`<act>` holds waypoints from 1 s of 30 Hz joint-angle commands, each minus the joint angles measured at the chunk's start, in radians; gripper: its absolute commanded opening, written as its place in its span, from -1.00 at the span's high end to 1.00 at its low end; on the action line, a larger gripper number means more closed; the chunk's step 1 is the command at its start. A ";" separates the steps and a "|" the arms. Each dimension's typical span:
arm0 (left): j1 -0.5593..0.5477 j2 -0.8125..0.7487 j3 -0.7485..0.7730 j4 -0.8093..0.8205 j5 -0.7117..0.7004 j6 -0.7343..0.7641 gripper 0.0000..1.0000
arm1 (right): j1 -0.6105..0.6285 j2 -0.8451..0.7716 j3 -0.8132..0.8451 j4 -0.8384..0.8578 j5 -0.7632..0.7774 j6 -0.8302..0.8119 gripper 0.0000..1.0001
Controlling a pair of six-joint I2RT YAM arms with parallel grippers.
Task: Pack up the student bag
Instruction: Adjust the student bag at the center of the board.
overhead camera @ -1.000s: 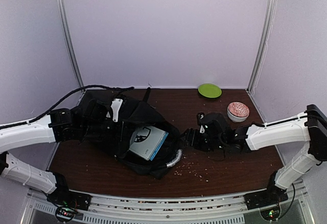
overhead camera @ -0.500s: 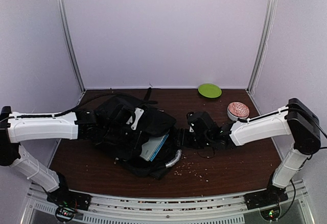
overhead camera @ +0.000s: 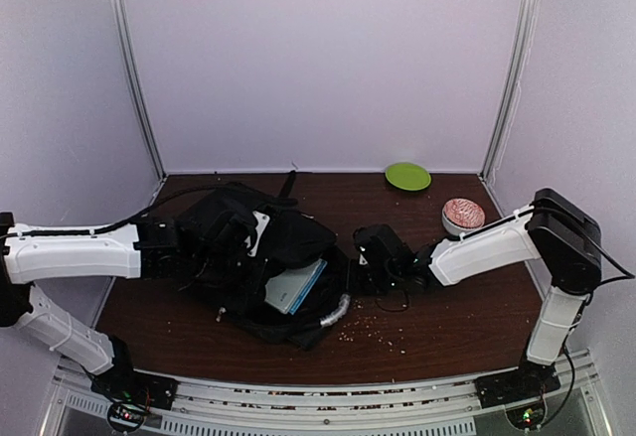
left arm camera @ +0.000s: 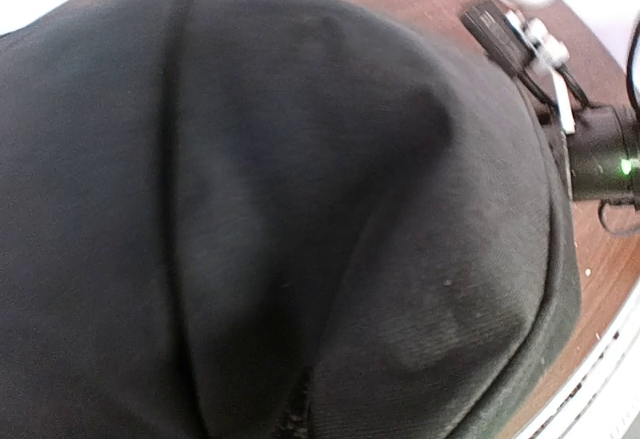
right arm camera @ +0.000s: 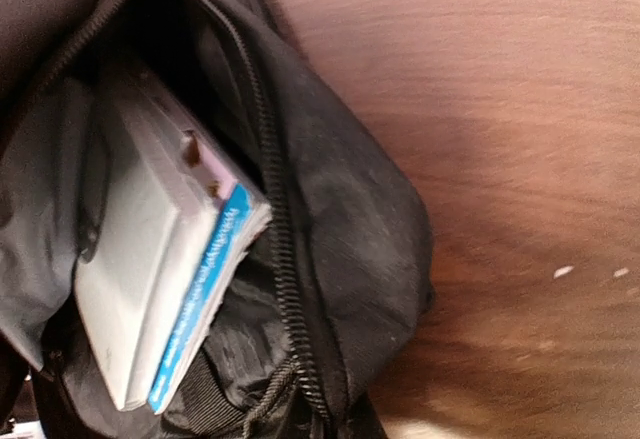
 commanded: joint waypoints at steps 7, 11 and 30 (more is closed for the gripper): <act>0.013 -0.170 -0.242 -0.236 -0.075 -0.287 1.00 | 0.192 0.091 -0.008 0.215 -0.085 0.139 1.00; 0.011 -0.182 -0.298 -0.265 -0.043 -0.379 1.00 | 0.227 0.132 -0.025 0.292 -0.104 0.181 1.00; 0.012 0.269 0.276 -0.093 0.037 -0.043 1.00 | -0.121 -0.254 -0.094 -0.025 -0.060 -0.032 1.00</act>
